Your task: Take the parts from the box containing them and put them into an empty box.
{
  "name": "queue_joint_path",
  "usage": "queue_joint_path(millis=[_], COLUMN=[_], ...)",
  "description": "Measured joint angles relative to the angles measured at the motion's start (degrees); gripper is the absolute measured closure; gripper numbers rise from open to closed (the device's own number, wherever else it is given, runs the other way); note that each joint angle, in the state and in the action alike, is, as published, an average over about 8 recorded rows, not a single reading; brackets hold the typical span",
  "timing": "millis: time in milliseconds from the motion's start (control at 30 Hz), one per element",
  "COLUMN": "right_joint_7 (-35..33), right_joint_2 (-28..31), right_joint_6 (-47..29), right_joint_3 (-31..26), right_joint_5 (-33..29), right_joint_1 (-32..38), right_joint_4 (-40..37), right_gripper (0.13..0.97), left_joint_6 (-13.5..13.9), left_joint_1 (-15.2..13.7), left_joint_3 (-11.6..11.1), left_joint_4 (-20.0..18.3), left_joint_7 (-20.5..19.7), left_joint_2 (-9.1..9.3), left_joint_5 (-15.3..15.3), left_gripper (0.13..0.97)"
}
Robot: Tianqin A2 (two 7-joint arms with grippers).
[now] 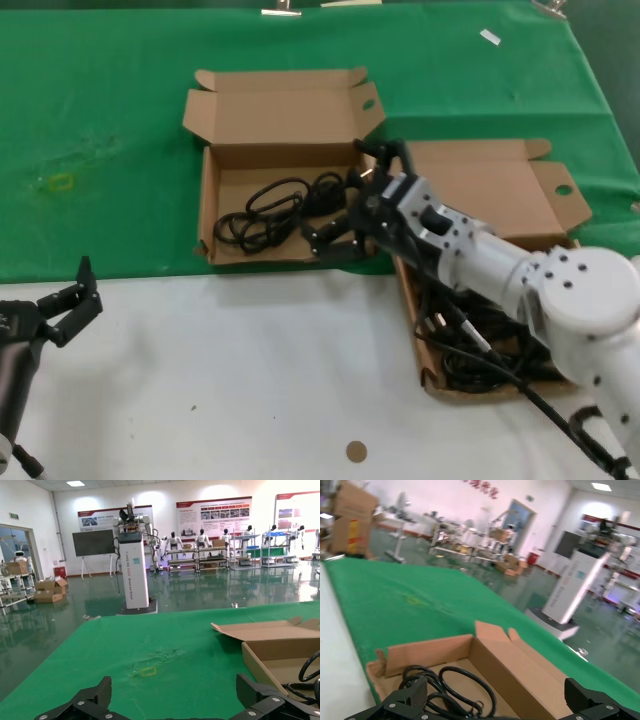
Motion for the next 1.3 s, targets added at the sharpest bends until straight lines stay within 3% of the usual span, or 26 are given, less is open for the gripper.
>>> queue_joint_path(millis=[400, 1000, 1300], right_joint_7=[3.71, 9.23, 9.91], right_joint_2=[0.89, 2.21, 2.38], right_joint_6=[9.01, 22.38, 24.03], right_joint_3=[5.31, 13.13, 14.11], right_joint_5=[4.31, 10.72, 11.51], right_joint_1=[-11.72, -28.98, -31.12], right_joint_4=[9.60, 23.85, 25.62], right_gripper=[0.129, 0.129, 0.129], left_joint_6=[0.00, 0.00, 0.00], left_joint_1=[0.00, 0.00, 0.00], left_joint_3=[0.00, 0.00, 0.00], left_joint_4=[0.00, 0.00, 0.00], left_joint_7=[-0.01, -0.01, 0.01], left_joint_2=[0.00, 0.00, 0.00], left_joint_5=[0.00, -0.01, -0.01], left_gripper=[0.166, 0.132, 0.132])
